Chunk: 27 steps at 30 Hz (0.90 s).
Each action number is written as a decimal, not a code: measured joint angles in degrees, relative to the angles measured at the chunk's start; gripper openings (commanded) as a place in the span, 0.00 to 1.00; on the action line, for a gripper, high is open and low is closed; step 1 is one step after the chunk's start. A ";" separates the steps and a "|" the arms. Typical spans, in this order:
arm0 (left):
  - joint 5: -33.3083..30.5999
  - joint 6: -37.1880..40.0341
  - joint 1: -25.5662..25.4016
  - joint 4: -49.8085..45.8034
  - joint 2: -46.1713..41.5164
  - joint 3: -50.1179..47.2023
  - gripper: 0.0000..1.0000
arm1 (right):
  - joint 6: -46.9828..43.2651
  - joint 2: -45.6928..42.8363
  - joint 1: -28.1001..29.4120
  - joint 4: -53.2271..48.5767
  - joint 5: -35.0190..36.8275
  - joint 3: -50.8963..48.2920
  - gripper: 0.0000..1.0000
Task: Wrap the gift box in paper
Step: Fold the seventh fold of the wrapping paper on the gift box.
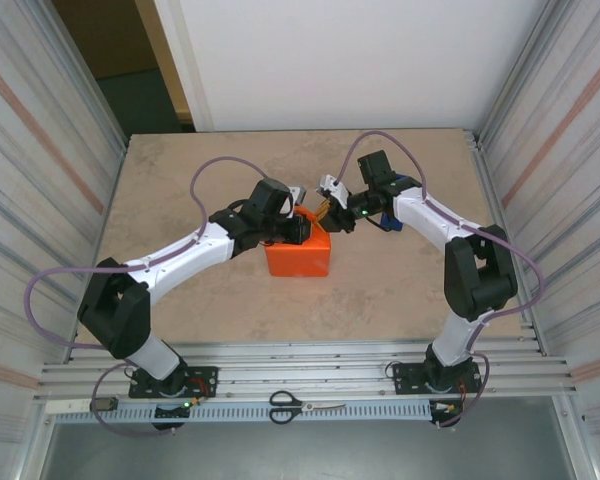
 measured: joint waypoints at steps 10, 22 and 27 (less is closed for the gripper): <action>-0.22 0.00 -0.02 -0.07 -0.15 -0.09 0.09 | -0.74 0.28 0.09 -2.10 -0.70 1.11 0.12; -0.31 0.00 -0.02 0.00 -0.20 -0.22 0.09 | 1.88 0.39 1.07 0.76 -3.96 3.17 0.02; -0.31 0.00 -0.02 0.20 -0.26 -0.35 0.09 | 2.56 0.50 1.09 1.16 -4.11 3.15 0.01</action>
